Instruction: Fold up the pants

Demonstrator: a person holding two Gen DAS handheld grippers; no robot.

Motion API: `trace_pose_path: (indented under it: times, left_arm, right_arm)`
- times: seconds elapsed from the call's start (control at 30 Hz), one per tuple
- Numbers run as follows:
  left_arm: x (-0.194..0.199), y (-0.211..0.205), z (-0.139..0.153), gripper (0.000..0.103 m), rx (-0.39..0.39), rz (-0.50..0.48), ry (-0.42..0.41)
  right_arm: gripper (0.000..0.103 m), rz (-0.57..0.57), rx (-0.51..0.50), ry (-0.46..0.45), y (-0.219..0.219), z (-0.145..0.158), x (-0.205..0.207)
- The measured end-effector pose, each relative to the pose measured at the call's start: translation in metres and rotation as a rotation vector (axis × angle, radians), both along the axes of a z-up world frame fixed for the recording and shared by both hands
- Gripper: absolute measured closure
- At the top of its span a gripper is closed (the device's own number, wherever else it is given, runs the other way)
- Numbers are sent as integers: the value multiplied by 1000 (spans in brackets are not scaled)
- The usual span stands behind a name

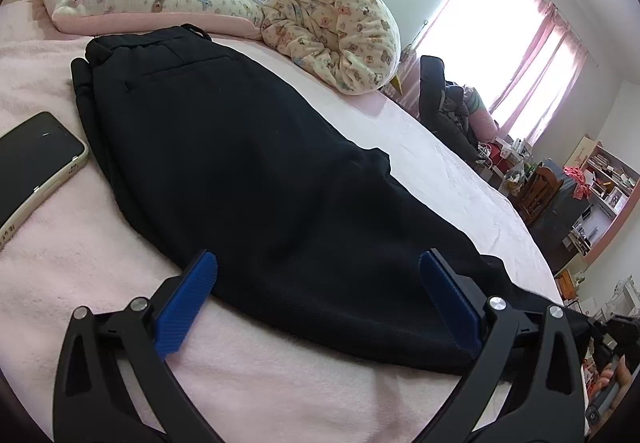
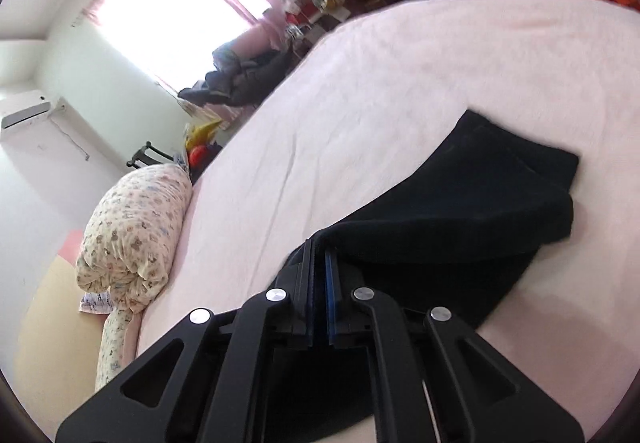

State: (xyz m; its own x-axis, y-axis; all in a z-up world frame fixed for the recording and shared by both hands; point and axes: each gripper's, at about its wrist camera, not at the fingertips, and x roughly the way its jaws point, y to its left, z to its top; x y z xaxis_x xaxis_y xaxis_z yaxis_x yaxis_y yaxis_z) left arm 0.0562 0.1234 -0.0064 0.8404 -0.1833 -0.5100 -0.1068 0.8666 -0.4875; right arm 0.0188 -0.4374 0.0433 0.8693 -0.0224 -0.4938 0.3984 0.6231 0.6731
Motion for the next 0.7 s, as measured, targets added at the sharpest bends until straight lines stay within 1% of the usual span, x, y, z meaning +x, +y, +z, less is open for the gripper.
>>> trace_pose_path:
  times: [0.03,0.1,0.13,0.17,0.23,0.27,0.33,0.37,0.43,0.47,0.5,0.53,0.57,0.63,0.7]
  left_arm:
    - [1,-1,0,2,1,-4,1]
    - [2,-2,0,2,7,-2,9]
    - [2,-1,0,2,7,-2,10]
    - [2,-1,-1,2,5,-2,9]
    - [2,0,-1,2,-2,-4,6]
    - [3,0,-1,2,-2,-4,6]
    - [3,-1,-1,2,4,-3,11]
    - [3,-1,-1,2,6,-3,12]
    - [2,-1,-1,2,4,-3,11]
    - [2,-1,-1,2,4,-3,11]
    - [2,-1,-1,2,5,-2,12]
    - [2,-1,-1,2,6,-2,12]
    - [2,-1,-1,2,5,-2,12]
    - [2,-2,-1,2,6,-2,12]
    - [2,-2,-1,2,5,-2,12]
  right_arm:
    - [98,0,7,20,-5,-7,-3]
    - [98,-2,26,138,-11,-36,0]
    - [98,12,76,209,-16,-59,1]
    - [97,23,130,237,-20,-74,-1]
    - [97,40,231,181,-28,-88,-13]
    - [93,64,266,169,-33,-88,-19]
    - [89,82,286,168,-40,-85,-28]
    - [89,67,295,151,-47,-80,-36]
    - [87,-4,328,78,-66,-74,-54]
    - [80,-79,363,42,-84,-72,-66]
    - [74,-114,381,40,-89,-71,-69]
    - [62,-155,423,40,-102,-73,-74]
    - [59,-164,453,32,-106,-74,-74]
    - [59,-176,501,21,-116,-77,-75]
    - [59,-220,520,47,-121,-80,-75]
